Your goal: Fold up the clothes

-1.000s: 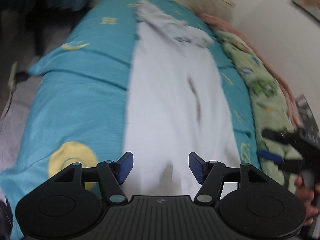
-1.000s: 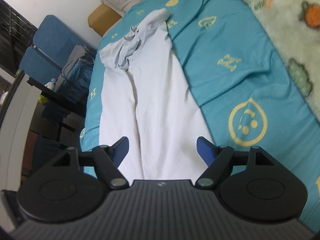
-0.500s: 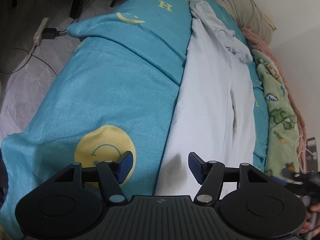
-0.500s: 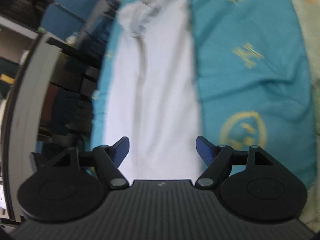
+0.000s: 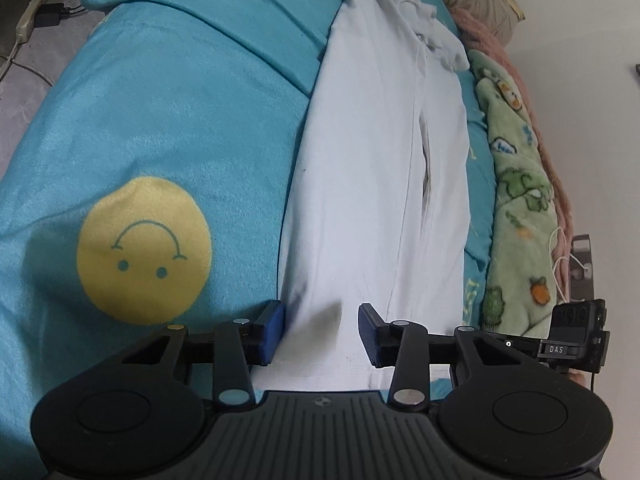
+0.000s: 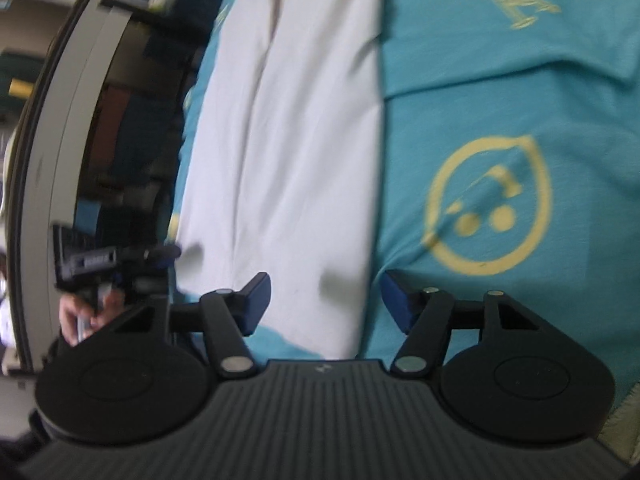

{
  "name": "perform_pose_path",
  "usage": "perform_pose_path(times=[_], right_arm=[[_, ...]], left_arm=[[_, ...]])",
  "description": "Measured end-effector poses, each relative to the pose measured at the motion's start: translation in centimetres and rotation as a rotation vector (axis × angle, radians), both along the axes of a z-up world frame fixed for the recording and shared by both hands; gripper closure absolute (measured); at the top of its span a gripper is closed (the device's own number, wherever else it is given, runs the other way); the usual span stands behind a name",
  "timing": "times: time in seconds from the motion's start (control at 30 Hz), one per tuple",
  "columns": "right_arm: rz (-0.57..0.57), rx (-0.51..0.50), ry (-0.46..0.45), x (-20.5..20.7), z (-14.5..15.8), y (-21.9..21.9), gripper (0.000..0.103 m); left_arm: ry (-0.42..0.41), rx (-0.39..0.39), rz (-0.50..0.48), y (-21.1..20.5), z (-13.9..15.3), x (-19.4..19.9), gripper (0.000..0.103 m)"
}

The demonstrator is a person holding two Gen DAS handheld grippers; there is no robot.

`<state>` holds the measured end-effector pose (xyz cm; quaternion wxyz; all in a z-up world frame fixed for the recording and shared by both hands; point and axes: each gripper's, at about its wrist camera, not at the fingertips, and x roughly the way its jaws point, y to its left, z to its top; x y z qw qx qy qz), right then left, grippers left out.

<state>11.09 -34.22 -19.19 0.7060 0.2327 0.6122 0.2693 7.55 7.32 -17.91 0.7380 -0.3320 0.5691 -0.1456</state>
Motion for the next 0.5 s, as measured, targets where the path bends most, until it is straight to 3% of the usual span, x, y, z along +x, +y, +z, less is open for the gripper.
perform_pose_path(times=[0.17, 0.27, 0.5], right_arm=[[0.114, -0.013, 0.010, -0.2, 0.2, 1.9, 0.047], [0.211, -0.025, -0.020, -0.3, 0.6, 3.5, 0.047], [0.225, -0.057, 0.008, 0.7, -0.5, 3.9, 0.049]], left_arm=[[0.007, -0.017, -0.003, 0.2, -0.4, -0.1, 0.076], [-0.007, -0.029, 0.009, 0.3, -0.2, 0.0, 0.076], [0.027, -0.017, 0.012, 0.3, -0.8, 0.0, 0.076]])
